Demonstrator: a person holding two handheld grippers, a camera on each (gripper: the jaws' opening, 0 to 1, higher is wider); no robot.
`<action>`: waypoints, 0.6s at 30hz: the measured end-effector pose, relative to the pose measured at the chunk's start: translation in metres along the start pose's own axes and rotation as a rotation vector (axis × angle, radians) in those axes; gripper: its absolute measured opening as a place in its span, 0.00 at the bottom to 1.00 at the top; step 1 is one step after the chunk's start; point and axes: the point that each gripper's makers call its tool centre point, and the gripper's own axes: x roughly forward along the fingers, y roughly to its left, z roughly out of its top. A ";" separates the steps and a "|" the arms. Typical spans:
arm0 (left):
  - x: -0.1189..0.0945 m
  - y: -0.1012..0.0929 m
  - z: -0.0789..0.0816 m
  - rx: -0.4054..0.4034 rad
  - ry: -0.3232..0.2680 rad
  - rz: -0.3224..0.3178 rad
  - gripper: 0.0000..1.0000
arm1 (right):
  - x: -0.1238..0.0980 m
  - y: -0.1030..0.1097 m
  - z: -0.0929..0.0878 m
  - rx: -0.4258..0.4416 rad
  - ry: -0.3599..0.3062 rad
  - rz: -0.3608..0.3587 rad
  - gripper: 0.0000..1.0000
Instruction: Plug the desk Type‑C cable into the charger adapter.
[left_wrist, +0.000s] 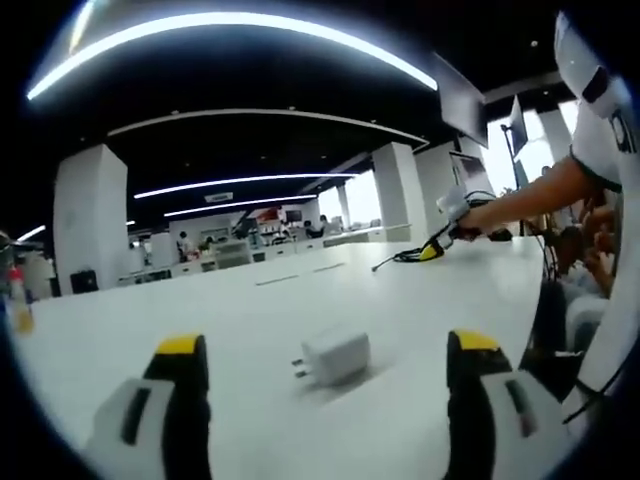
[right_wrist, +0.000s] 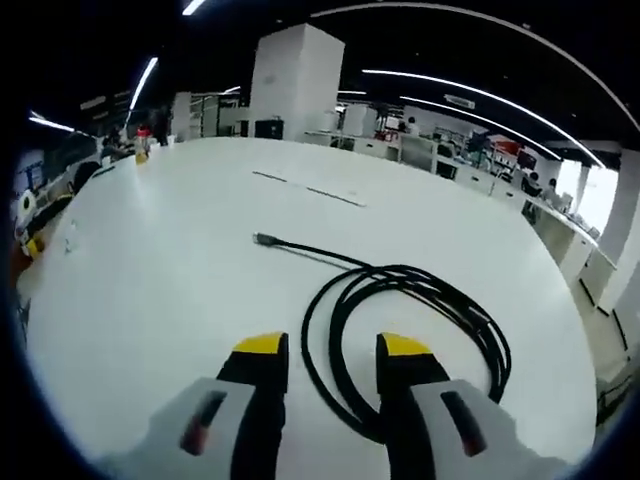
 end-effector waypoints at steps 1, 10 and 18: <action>0.000 0.000 0.000 -0.001 0.000 0.001 1.00 | 0.000 -0.002 -0.001 0.003 0.003 0.003 0.31; -0.001 0.001 -0.002 -0.009 0.004 0.005 1.00 | 0.003 0.005 -0.005 0.094 0.007 0.038 0.28; -0.002 0.002 -0.003 -0.017 0.003 0.007 1.00 | 0.006 0.009 -0.003 0.092 0.019 0.064 0.21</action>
